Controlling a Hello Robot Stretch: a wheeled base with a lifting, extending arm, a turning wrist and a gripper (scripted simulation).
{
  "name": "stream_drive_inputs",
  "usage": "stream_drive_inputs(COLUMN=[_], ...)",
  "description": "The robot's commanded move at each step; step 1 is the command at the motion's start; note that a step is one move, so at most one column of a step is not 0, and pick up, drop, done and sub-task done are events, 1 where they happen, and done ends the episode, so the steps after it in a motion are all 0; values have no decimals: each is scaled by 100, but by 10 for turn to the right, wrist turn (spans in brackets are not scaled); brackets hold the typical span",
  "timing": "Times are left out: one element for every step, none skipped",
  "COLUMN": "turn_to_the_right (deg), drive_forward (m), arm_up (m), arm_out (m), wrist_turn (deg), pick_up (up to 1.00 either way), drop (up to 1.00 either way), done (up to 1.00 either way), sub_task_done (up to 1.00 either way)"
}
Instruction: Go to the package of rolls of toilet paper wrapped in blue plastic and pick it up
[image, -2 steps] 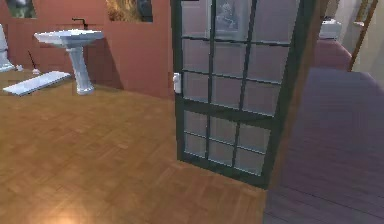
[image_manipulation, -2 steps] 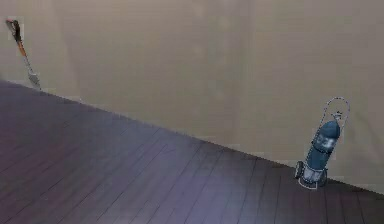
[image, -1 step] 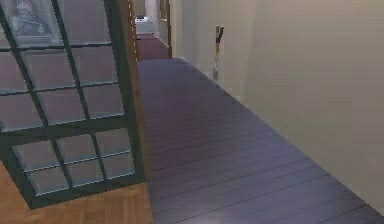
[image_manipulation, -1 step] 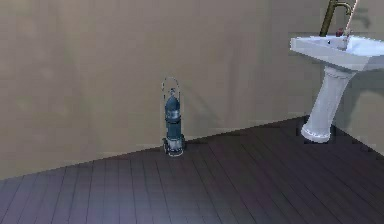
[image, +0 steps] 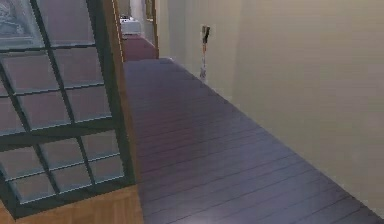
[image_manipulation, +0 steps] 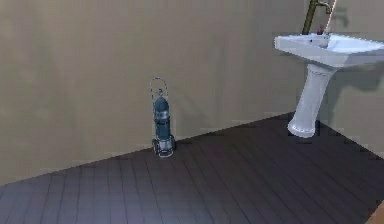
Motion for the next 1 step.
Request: stream_drive_inputs(turn_to_the_right=[0], drive_forward=[10], arm_up=[0], arm_out=[0], wrist_turn=[0], pick_up=[0], drop=[0], done=[0], sub_task_done=[0])
